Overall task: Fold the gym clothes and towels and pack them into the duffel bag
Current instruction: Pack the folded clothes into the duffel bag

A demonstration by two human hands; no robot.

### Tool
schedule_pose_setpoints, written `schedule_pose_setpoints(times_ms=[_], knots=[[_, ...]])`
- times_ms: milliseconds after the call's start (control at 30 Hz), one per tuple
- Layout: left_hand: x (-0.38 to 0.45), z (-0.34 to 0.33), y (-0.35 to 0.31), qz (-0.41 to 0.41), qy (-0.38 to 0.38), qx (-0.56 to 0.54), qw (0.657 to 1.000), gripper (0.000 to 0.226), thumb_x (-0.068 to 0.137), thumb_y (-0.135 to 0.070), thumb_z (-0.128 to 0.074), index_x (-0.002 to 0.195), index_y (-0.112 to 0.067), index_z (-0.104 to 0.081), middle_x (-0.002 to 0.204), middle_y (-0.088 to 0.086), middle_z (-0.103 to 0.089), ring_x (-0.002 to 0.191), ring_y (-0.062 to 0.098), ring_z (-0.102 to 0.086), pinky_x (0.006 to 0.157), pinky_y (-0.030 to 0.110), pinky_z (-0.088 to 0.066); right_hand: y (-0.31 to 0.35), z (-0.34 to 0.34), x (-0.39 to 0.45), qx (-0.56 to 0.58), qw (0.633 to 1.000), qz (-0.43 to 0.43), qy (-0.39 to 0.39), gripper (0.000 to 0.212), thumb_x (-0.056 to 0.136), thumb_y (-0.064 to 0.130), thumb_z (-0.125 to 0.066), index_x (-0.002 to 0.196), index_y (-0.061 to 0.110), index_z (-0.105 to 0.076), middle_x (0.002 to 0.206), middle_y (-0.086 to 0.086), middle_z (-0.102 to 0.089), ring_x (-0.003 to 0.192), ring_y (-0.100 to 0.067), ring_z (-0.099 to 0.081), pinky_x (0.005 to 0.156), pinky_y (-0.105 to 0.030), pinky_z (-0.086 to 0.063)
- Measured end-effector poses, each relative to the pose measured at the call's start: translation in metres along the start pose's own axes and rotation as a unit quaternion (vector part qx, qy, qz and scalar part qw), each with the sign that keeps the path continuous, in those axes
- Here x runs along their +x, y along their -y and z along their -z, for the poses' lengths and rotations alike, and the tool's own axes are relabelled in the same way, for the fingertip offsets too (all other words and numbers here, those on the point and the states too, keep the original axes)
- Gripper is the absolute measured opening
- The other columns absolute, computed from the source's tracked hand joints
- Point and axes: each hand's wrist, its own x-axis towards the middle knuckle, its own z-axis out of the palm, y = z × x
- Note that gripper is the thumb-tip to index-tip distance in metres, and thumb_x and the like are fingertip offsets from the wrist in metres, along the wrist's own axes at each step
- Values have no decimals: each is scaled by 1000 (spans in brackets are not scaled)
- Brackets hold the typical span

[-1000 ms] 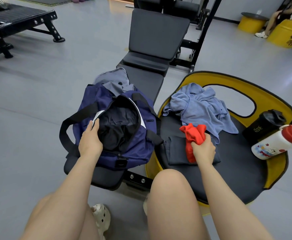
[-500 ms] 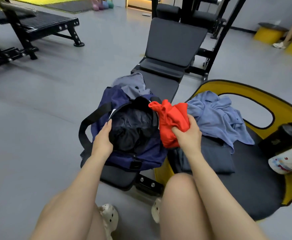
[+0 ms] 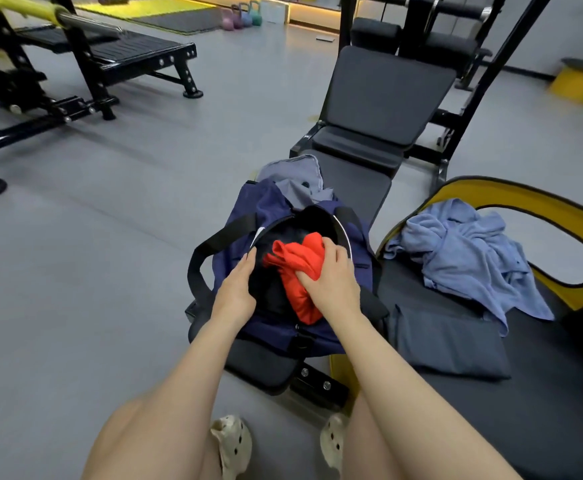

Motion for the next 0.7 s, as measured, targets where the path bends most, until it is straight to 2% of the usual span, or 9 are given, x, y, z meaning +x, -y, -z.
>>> schedule_pose_setpoints(times_ms=[67,133,233,267,333,433,533,633,700], knots=[[0,1,1,0,6,6,1000,94,76,21,-33,150,-35,-19,154,-5,-29,138,17,-34,110,26,-32,-1,0,2,-63,988,117,-76,59,85,43,-63,134,14,-47,133,-6,-46,123,-27,-41,100,-39,-40],[1,2,2,-4,16,16,1000,94,76,20,-34,151,-34,-15,155,-5,-26,140,17,-30,110,27,-31,-1,-4,2,-81,968,214,-107,48,83,48,-57,111,9,-64,120,-8,-57,112,-28,-51,98,-38,-43],[1,3,1,-13,26,13,999,89,80,15,-40,151,-32,-13,150,-1,-34,133,19,-39,102,20,-33,-8,-18,-4,-125,961,247,-14,62,78,62,-50,90,6,-72,105,-10,-67,102,-30,-62,94,-40,-48],[0,3,1,-10,29,17,999,88,81,13,-41,151,-32,-12,146,0,-39,127,21,-45,96,20,-36,-11,-23,-5,-148,955,256,17,59,76,61,-56,91,6,-73,107,-13,-68,106,-33,-62,99,-44,-44],[-2,5,-2,5,35,29,999,88,82,11,-41,151,-35,-10,141,2,-45,111,23,-53,85,22,-41,-16,-28,-4,-181,940,286,46,50,73,45,-74,103,5,-72,117,-18,-65,117,-36,-57,109,-48,-25],[-6,8,-7,23,41,54,997,87,84,7,-40,150,-40,-7,128,-2,-52,83,19,-50,66,23,-37,-13,-27,0,-187,927,308,106,56,83,33,-70,131,7,-56,135,-13,-55,135,-32,-41,117,-40,-9],[-12,13,-14,41,52,78,995,88,84,4,-37,149,-44,-4,113,-3,-53,73,18,-46,63,25,-35,-11,-36,1,-191,921,320,119,48,86,26,-66,131,10,-58,128,-11,-61,125,-29,-53,114,-42,-23],[-15,18,-18,55,57,82,993,90,82,5,-37,148,-47,-5,115,6,-56,75,21,-46,63,27,-35,-11,-43,0,-119,957,258,57,32,83,22,-67,114,14,-71,111,-8,-71,104,-25,-67,103,-44,-39],[-15,20,-20,63,59,78,993,93,80,6,-37,147,-48,-4,117,8,-57,75,23,-46,55,28,-33,-8,-43,0,-77,967,244,13,24,80,23,-65,101,18,-76,101,-2,-74,93,-21,-70,93,-41,-48]])
